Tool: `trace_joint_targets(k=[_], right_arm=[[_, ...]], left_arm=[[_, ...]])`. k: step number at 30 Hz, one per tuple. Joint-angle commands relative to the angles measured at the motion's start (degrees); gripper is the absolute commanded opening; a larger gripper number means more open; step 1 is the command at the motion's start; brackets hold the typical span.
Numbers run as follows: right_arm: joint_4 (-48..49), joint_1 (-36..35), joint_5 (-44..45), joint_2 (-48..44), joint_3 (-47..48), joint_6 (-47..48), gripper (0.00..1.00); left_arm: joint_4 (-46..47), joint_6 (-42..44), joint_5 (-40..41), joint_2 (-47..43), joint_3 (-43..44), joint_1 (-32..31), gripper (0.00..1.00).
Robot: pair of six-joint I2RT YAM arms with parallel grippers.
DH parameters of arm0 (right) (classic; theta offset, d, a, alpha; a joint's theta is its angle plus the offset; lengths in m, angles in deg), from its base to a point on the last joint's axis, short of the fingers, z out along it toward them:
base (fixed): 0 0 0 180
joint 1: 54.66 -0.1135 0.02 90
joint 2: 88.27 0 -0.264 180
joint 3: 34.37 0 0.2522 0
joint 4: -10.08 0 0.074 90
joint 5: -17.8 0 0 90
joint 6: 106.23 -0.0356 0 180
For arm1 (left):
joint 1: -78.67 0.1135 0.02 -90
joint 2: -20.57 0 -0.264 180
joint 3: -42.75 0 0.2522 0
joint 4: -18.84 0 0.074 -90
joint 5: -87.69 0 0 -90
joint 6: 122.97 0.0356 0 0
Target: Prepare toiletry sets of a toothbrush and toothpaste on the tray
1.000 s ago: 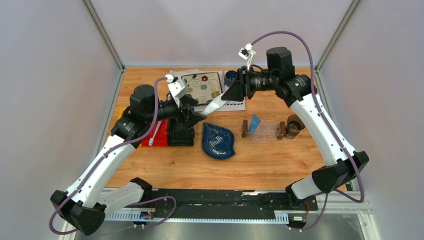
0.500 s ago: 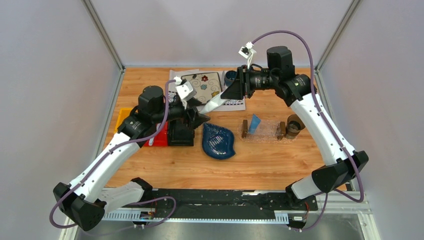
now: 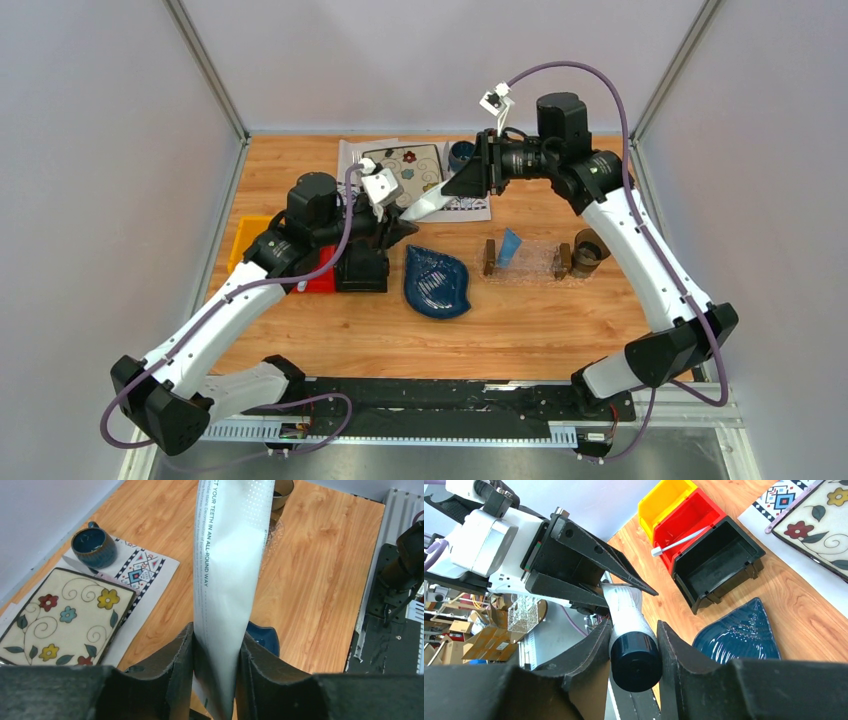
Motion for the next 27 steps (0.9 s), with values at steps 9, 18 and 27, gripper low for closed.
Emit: trace_joint_targets(k=[9, 18, 27], right_arm=[[0.91, 0.34, 2.14, -5.08, -3.52, 3.30, 0.11], [-6.21, 0.34, 8.11, -8.76, -1.85, 14.37, 0.61], [-19.21, -2.99, 13.38, -9.30, 4.48, 32.80, 0.80]], left_arm=[[-2.50, 1.71, -2.65, 0.14, 2.49, -0.12, 0.00], [-15.66, 11.27, -6.16, 0.76, 6.62, -0.12, 0.00], [-34.12, 23.05, -6.08, 2.78, 12.68, -0.12, 0.00]])
